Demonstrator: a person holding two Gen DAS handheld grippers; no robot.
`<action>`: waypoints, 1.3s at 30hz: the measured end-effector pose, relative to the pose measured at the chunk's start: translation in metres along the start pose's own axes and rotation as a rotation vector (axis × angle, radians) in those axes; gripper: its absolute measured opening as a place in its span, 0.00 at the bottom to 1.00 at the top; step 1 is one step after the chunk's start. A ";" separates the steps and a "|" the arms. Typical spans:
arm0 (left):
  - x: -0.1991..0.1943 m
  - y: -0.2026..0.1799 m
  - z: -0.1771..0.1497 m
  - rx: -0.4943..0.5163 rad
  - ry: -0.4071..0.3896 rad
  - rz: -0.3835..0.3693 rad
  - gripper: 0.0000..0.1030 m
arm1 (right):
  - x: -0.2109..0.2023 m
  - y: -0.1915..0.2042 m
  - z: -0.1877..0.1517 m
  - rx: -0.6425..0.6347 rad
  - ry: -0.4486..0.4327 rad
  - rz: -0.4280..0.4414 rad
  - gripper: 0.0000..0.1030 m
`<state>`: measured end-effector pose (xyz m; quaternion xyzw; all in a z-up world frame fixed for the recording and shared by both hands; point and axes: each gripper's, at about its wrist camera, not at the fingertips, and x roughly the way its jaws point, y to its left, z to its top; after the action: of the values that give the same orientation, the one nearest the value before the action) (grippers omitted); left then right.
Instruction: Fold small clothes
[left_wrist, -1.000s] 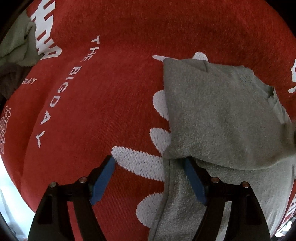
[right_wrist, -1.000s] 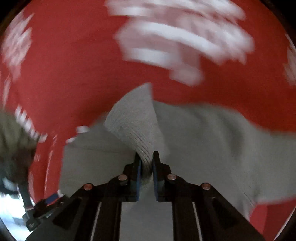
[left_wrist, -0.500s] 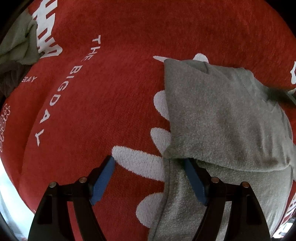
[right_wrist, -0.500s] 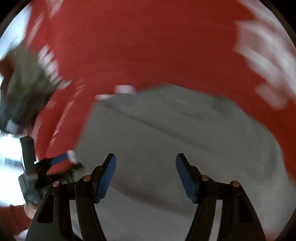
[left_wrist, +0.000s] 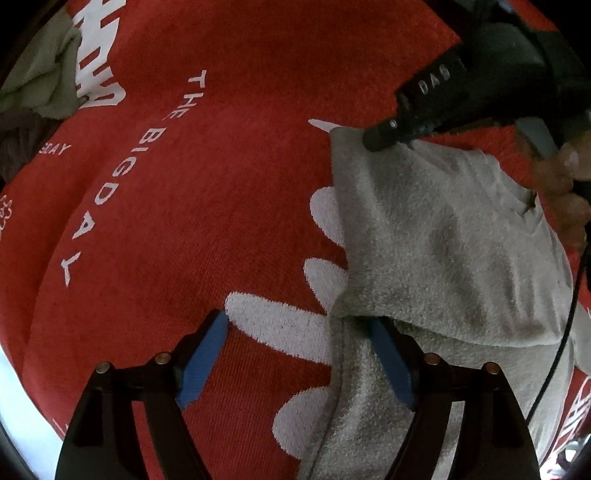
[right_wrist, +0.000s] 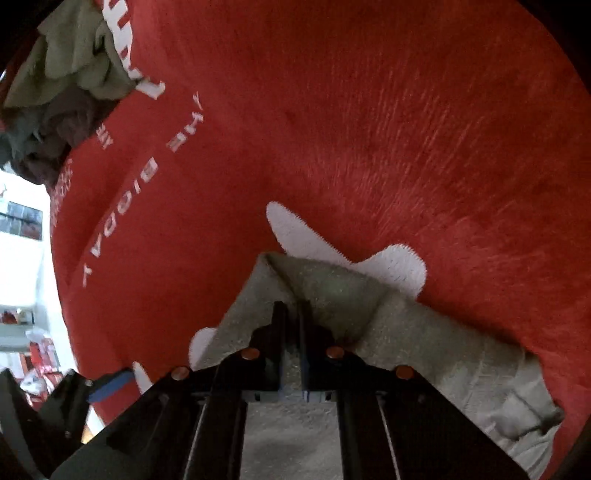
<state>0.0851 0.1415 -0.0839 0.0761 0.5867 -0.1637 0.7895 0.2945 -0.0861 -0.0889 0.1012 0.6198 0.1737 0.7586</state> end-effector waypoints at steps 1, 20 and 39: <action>0.000 0.001 -0.001 0.000 -0.003 0.002 0.78 | 0.000 0.004 0.003 -0.017 0.002 0.006 0.06; -0.033 -0.011 0.019 0.076 -0.029 0.012 0.78 | -0.116 -0.101 -0.206 0.679 -0.211 -0.019 0.58; 0.012 -0.024 0.034 0.035 0.043 0.103 0.78 | -0.151 -0.170 -0.321 0.988 -0.440 0.005 0.07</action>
<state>0.1103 0.1063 -0.0835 0.1233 0.5959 -0.1315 0.7826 -0.0209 -0.3205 -0.0831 0.4814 0.4541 -0.1620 0.7320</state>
